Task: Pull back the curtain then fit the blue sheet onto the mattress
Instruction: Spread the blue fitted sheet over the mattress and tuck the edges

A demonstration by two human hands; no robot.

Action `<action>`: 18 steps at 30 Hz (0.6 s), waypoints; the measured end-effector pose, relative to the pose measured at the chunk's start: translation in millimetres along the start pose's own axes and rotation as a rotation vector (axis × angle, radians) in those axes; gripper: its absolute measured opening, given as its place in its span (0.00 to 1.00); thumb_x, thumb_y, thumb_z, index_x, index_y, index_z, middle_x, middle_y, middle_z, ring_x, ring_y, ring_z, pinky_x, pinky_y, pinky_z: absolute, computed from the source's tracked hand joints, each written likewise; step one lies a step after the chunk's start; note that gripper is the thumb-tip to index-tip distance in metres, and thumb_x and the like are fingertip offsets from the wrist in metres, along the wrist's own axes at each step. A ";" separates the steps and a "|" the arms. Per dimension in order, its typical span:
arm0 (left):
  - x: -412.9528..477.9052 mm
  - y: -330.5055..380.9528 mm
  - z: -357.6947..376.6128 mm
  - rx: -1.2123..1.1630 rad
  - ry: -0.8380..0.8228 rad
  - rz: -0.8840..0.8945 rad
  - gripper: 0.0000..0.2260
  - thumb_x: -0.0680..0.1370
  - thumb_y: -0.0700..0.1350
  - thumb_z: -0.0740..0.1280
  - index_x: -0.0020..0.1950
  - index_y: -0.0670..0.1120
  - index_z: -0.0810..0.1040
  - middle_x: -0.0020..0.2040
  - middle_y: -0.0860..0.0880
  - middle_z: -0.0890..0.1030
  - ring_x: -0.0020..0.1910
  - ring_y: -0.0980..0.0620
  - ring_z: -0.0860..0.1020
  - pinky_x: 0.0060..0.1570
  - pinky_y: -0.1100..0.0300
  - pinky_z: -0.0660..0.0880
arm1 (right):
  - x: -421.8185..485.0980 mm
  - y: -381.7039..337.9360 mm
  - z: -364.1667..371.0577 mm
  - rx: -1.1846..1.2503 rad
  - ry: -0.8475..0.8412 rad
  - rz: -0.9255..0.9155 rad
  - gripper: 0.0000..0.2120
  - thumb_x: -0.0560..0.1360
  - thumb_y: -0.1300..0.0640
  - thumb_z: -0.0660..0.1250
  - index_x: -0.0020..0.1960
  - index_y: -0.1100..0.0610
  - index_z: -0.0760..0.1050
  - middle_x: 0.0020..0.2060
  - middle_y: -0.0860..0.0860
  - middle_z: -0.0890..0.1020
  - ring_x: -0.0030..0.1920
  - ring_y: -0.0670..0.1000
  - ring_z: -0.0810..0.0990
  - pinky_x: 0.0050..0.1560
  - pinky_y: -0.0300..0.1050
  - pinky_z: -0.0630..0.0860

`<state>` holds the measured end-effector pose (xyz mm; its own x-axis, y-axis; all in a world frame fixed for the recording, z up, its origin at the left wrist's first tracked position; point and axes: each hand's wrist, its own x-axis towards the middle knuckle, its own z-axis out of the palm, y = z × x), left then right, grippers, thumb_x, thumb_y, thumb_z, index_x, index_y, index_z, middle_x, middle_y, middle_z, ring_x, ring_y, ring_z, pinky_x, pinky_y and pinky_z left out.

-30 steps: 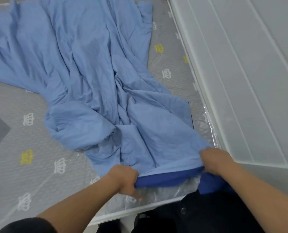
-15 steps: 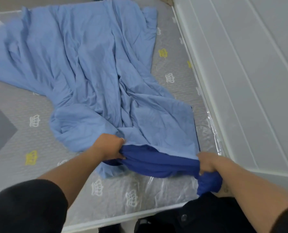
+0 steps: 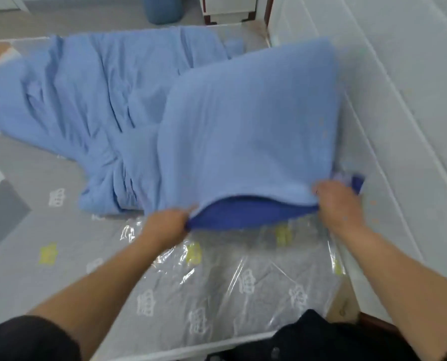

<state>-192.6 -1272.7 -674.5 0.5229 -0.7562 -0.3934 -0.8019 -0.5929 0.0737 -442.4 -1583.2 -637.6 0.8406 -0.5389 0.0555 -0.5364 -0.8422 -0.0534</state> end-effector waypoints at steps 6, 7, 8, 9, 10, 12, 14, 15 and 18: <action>-51.7 28.4 126.7 -0.188 -0.350 0.029 0.11 0.74 0.49 0.62 0.56 0.55 0.76 0.55 0.49 0.81 0.53 0.43 0.80 0.47 0.53 0.75 | -75.5 10.9 87.5 -0.292 -0.612 -0.111 0.18 0.72 0.59 0.62 0.60 0.49 0.75 0.50 0.51 0.77 0.52 0.56 0.77 0.43 0.47 0.68; -57.8 33.6 136.1 -0.181 -0.399 0.034 0.09 0.75 0.49 0.63 0.54 0.52 0.76 0.55 0.47 0.81 0.53 0.43 0.80 0.47 0.53 0.74 | -79.0 12.5 94.1 -0.327 -0.654 -0.161 0.17 0.71 0.59 0.62 0.59 0.49 0.75 0.49 0.51 0.78 0.52 0.55 0.77 0.43 0.47 0.67; -62.5 39.8 146.6 -0.162 -0.453 0.057 0.09 0.76 0.51 0.64 0.53 0.49 0.77 0.55 0.46 0.80 0.53 0.43 0.80 0.46 0.54 0.72 | -85.3 14.5 100.6 -0.347 -0.698 -0.219 0.17 0.71 0.57 0.63 0.59 0.49 0.75 0.49 0.51 0.78 0.53 0.55 0.76 0.46 0.47 0.68; -67.5 46.8 155.5 -0.141 -0.504 0.096 0.11 0.77 0.54 0.64 0.52 0.48 0.77 0.54 0.46 0.80 0.53 0.43 0.79 0.45 0.55 0.71 | -93.1 17.3 105.6 -0.377 -0.742 -0.283 0.16 0.71 0.56 0.64 0.59 0.49 0.75 0.50 0.51 0.78 0.54 0.55 0.76 0.49 0.48 0.68; -72.5 52.0 161.5 -0.129 -0.538 0.132 0.14 0.77 0.58 0.64 0.51 0.48 0.77 0.54 0.46 0.78 0.53 0.44 0.79 0.45 0.55 0.71 | -99.0 18.8 107.2 -0.391 -0.762 -0.376 0.15 0.70 0.56 0.67 0.57 0.50 0.76 0.49 0.51 0.78 0.54 0.56 0.76 0.50 0.49 0.70; -83.8 65.0 175.1 -0.152 -0.595 0.175 0.16 0.75 0.62 0.64 0.45 0.50 0.76 0.51 0.47 0.75 0.51 0.45 0.78 0.45 0.55 0.71 | -114.9 26.5 106.7 -0.368 -0.711 -0.563 0.13 0.62 0.59 0.76 0.45 0.52 0.79 0.40 0.52 0.79 0.46 0.57 0.79 0.43 0.49 0.75; -93.6 76.9 179.7 -0.165 -0.586 0.236 0.17 0.74 0.63 0.64 0.42 0.49 0.75 0.52 0.50 0.74 0.53 0.46 0.76 0.49 0.54 0.72 | -129.6 31.2 102.6 -0.343 -0.623 -0.771 0.10 0.58 0.60 0.78 0.34 0.52 0.79 0.36 0.51 0.79 0.42 0.57 0.81 0.37 0.46 0.77; -97.2 83.1 182.1 -0.137 -0.549 0.301 0.18 0.73 0.62 0.63 0.44 0.48 0.79 0.56 0.51 0.75 0.57 0.47 0.75 0.53 0.54 0.72 | -137.8 34.5 102.3 -0.360 -0.640 -0.827 0.07 0.60 0.60 0.77 0.33 0.52 0.79 0.38 0.51 0.81 0.45 0.57 0.82 0.39 0.46 0.78; -105.9 115.5 191.2 -0.112 -0.432 0.483 0.22 0.71 0.60 0.61 0.51 0.46 0.84 0.67 0.51 0.76 0.69 0.47 0.72 0.66 0.55 0.68 | -163.3 51.0 112.9 -0.515 -0.996 -0.783 0.09 0.75 0.57 0.65 0.50 0.53 0.83 0.50 0.51 0.81 0.57 0.57 0.80 0.51 0.48 0.76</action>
<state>-395.9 -1208.1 -799.6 -0.0702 -0.7793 -0.6227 -0.8702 -0.2573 0.4202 -598.5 -1536.4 -762.0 0.5154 0.1313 -0.8468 0.3170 -0.9473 0.0461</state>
